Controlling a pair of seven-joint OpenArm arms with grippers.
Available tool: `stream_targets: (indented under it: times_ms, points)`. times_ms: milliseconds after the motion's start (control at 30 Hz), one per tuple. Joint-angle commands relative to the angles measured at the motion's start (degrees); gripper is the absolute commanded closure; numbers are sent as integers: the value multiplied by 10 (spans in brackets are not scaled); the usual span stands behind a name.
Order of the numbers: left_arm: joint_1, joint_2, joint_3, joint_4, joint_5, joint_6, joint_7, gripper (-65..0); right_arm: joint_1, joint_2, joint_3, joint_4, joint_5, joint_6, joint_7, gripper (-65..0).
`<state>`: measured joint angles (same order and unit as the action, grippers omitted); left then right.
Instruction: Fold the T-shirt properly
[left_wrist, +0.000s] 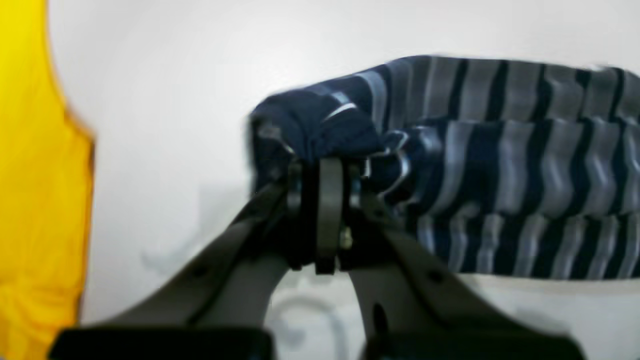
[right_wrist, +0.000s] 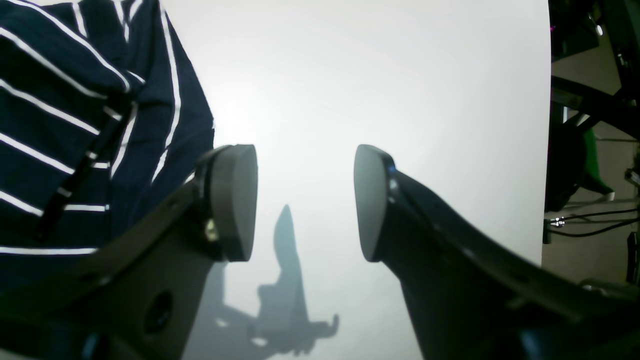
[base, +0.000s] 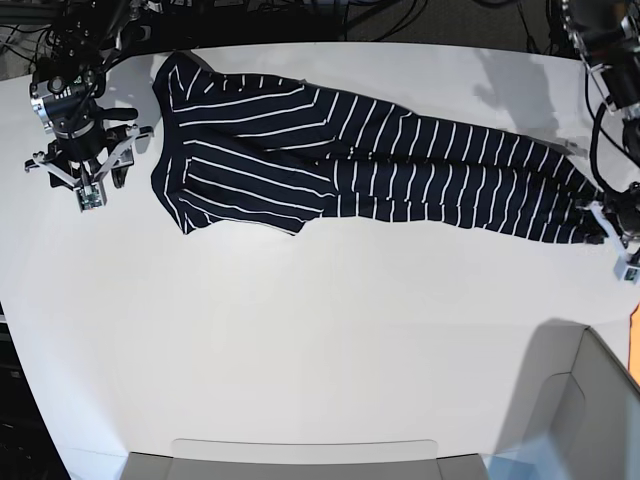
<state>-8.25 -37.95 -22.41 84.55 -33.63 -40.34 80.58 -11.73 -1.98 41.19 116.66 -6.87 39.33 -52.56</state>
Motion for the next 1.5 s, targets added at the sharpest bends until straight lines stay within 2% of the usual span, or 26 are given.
stream_targets:
  times_ms: [0, 67, 200, 367, 533, 700, 900, 1133, 1467]
  points:
    - [8, -13, -2, 32, -18, 3, -6, 0, 3, 4, 2, 8, 4, 7, 10, -309]
    - [37, -9, 0, 65, -32, 3, -6, 0, 3, 4, 2, 8, 4, 7, 10, -309]
    - [80, 40, 5, 132, -37, 3, -6, 0, 4, 4, 2, 7, 4, 7, 10, -309]
    - [110, 80, 100, 235, -37, 3, -6, 0, 3, 4, -21, 7, 4, 7, 10, -309]
    - [122, 117, 130, 306, -39, 3, -6, 0, -5, 4, -52, 7, 4, 7, 10, -309]
    - [122, 130, 196, 307, -47, 3, -6, 0, -6, 4, -63, 7, 4, 7, 10, -309]
    - [134, 170, 239, 307, -42, 3, -6, 0, -6, 4, -63, 7, 4, 7, 10, -309]
    - [122, 195, 338, 303, -42, 3, -6, 0, -6, 4, -63, 7, 4, 7, 10, -309]
    - [83, 237, 343, 233, -42, 3, -6, 0, -14, -7, -63, 7, 4, 7, 10, -309]
